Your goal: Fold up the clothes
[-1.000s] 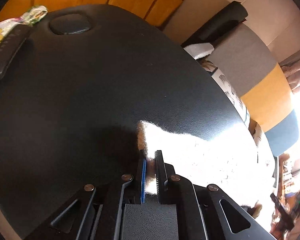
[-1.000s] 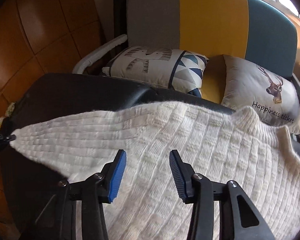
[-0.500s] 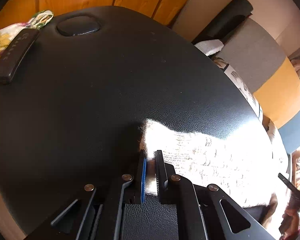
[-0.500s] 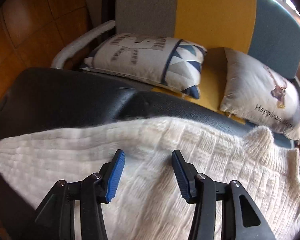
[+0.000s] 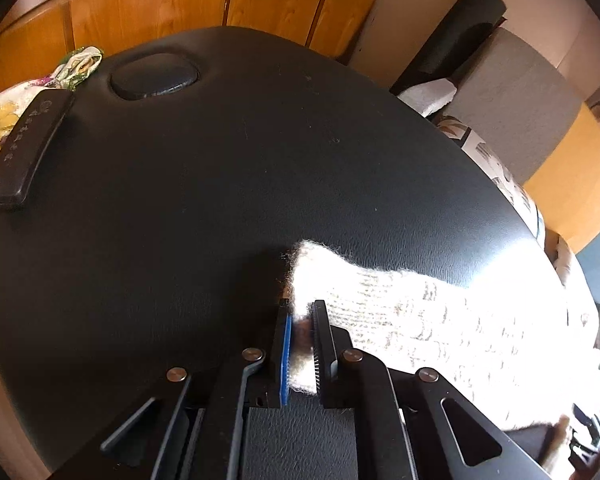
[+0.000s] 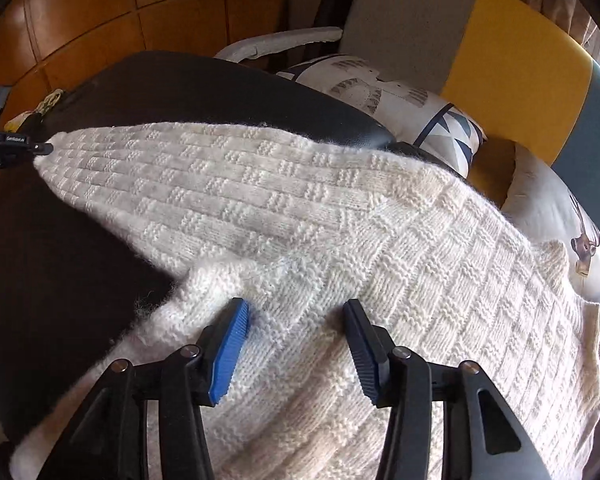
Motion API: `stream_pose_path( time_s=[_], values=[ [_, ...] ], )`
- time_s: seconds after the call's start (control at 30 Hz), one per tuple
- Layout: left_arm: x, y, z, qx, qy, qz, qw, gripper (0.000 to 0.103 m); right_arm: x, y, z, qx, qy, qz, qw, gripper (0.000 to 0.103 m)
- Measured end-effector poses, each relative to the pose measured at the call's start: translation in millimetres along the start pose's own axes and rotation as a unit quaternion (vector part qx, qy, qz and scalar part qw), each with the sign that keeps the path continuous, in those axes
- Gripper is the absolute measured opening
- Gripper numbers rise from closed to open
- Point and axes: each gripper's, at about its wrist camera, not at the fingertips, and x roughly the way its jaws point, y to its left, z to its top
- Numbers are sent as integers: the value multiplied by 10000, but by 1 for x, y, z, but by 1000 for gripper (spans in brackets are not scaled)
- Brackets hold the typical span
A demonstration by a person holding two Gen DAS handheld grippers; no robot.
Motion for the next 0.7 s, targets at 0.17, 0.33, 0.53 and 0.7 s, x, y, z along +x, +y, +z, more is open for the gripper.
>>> stream_pose_path(
  time_s=[0.17, 0.33, 0.53, 0.7],
  values=[
    [0, 7, 12, -265, 220, -361, 9988, 11, -1, -7, 0, 384, 49, 40, 9992, 50],
    [-32, 50, 9, -884, 192, -921, 9916, 11, -34, -1, -14, 793, -442, 365, 9952, 50],
    [-39, 63, -9, -730, 528, -977, 9911, 11, -58, 25, -48, 1007, -458, 659, 9917, 50],
    [-25, 46, -23, -451, 652, -555, 9953, 19, -59, 29, -77, 1213, -256, 618, 9904, 50]
  ],
)
